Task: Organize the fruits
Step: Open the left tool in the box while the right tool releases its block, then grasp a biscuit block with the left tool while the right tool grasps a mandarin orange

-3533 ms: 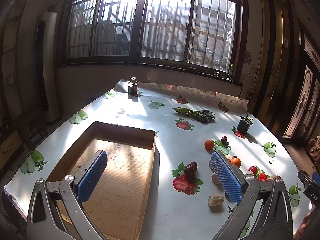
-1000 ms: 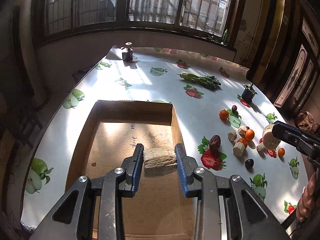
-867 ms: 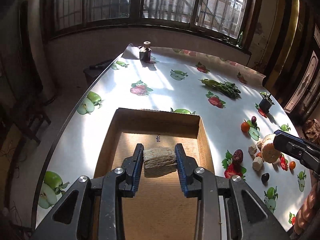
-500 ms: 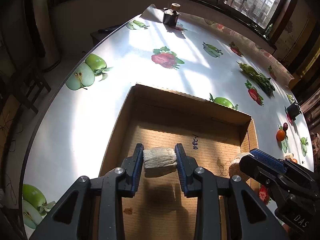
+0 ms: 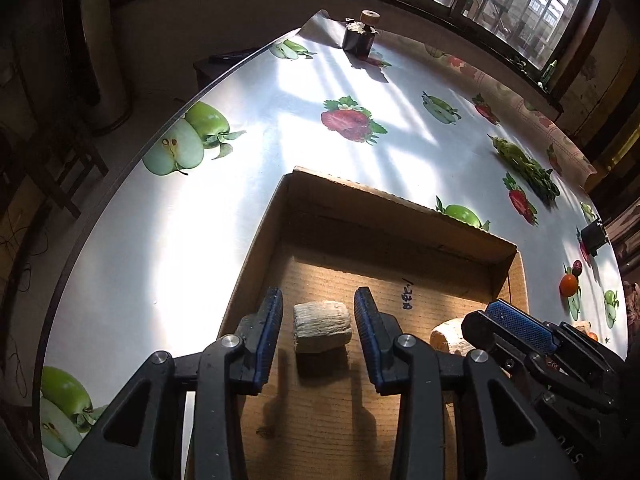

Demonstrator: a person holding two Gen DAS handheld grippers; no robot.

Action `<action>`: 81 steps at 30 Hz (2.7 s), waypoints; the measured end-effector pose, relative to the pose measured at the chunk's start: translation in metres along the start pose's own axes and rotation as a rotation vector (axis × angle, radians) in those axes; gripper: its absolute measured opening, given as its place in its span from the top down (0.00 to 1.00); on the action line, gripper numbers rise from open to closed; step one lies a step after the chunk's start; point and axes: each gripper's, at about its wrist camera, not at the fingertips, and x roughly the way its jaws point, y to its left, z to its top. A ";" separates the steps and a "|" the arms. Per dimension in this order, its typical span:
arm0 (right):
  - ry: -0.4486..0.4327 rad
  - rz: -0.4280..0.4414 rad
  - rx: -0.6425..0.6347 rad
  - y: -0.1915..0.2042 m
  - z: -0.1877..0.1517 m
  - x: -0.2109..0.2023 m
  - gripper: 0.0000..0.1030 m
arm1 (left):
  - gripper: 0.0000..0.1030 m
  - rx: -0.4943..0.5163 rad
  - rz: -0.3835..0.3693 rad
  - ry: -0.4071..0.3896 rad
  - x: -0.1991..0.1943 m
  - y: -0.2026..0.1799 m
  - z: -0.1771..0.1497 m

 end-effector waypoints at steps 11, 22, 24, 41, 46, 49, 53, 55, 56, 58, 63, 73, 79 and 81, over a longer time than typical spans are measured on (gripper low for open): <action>-0.190 0.040 0.018 -0.022 -0.043 -0.115 0.42 | 0.37 0.101 -0.131 -0.251 -0.123 -0.062 -0.047; -0.263 -0.183 0.136 -0.111 -0.140 -0.217 0.39 | 0.25 0.249 -0.312 -0.350 -0.155 -0.173 -0.142; -0.299 -0.241 0.140 -0.124 -0.158 -0.239 0.38 | 0.24 0.282 -0.332 -0.327 -0.149 -0.193 -0.154; -0.314 -0.261 0.341 -0.237 -0.182 -0.273 0.43 | 0.24 0.232 -0.230 -0.202 -0.109 -0.170 -0.158; -0.279 -0.250 0.347 -0.241 -0.174 -0.251 0.62 | 0.31 0.297 -0.282 -0.144 -0.096 -0.191 -0.167; -0.299 -0.255 0.392 -0.251 -0.179 -0.253 0.62 | 0.37 0.336 -0.301 -0.148 -0.098 -0.199 -0.171; -0.360 -0.316 0.448 -0.277 -0.194 -0.283 0.62 | 0.37 0.351 -0.307 -0.147 -0.094 -0.203 -0.170; -0.354 -0.376 0.465 -0.294 -0.200 -0.296 0.62 | 0.37 0.347 -0.312 -0.125 -0.086 -0.208 -0.167; -0.345 -0.392 0.480 -0.303 -0.203 -0.299 0.62 | 0.37 0.342 -0.315 -0.110 -0.081 -0.212 -0.164; -0.318 -0.385 0.503 -0.315 -0.207 -0.297 0.61 | 0.37 0.339 -0.341 -0.090 -0.072 -0.222 -0.159; -0.269 -0.375 0.492 -0.319 -0.201 -0.273 0.62 | 0.37 0.337 -0.354 -0.053 -0.047 -0.251 -0.143; -0.255 -0.449 0.441 -0.319 -0.198 -0.255 0.62 | 0.41 0.374 -0.308 0.026 0.011 -0.285 -0.142; -0.253 -0.486 0.455 -0.328 -0.202 -0.253 0.62 | 0.68 0.366 -0.307 0.040 0.018 -0.280 -0.145; -0.251 -0.489 0.472 -0.333 -0.205 -0.253 0.62 | 0.68 0.370 -0.301 0.030 0.019 -0.282 -0.145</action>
